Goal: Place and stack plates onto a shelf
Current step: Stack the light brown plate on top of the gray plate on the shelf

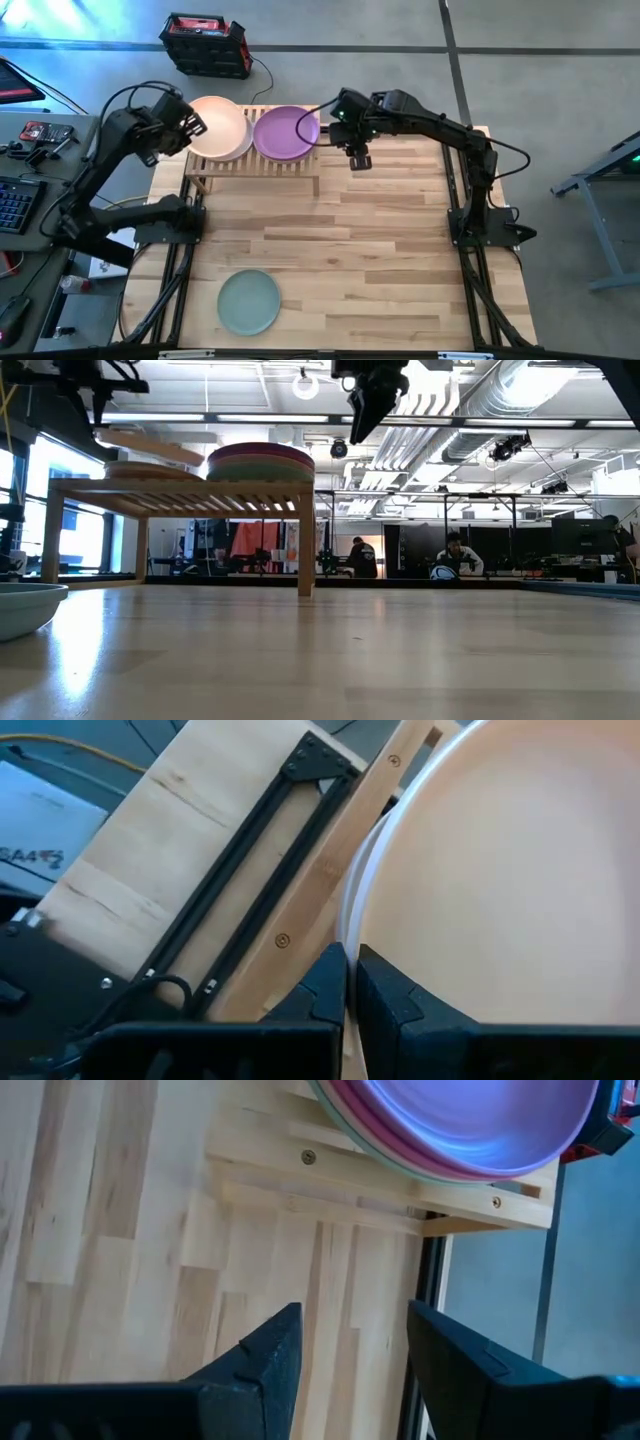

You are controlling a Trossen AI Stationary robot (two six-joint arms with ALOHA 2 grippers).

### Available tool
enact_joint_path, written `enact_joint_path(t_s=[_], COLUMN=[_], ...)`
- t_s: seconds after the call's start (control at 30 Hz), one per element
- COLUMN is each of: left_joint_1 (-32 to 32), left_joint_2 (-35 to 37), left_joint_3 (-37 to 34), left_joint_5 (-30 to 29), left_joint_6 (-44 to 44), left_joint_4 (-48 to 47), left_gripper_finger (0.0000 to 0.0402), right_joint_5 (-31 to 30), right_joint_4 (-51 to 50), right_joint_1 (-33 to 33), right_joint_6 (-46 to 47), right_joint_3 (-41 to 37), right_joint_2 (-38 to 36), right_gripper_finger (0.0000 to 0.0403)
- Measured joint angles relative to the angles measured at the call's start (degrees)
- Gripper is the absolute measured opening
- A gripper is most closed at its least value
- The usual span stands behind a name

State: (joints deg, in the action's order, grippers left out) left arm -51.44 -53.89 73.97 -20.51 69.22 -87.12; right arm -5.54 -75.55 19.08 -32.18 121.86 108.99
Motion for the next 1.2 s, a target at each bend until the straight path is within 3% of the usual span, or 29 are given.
enact_joint_path(t_s=[0.67, 1.0, 1.2], left_joint_1=[-3.8, -3.7, -3.7], left_joint_2=[-7.0, -7.2, -7.3], left_joint_3=[0.0, 0.0, 0.0], left_joint_5=[5.3, 5.7, 8.8], left_joint_6=[-5.0, -4.9, -6.7], left_joint_4=[1.6, 1.6, 0.5], left_gripper_finger=[0.0002, 0.0033, 0.005], right_joint_5=[0.1, 0.1, 0.2], right_joint_4=[0.0, 0.0, 0.0], right_joint_1=[0.9, 0.9, 0.9], right_joint_6=[-1.5, -2.8, -2.8], right_joint_3=[0.0, 0.0, 0.0], right_joint_2=[0.0, 0.0, 0.0], right_gripper_finger=[0.0158, 0.0158, 0.0158])
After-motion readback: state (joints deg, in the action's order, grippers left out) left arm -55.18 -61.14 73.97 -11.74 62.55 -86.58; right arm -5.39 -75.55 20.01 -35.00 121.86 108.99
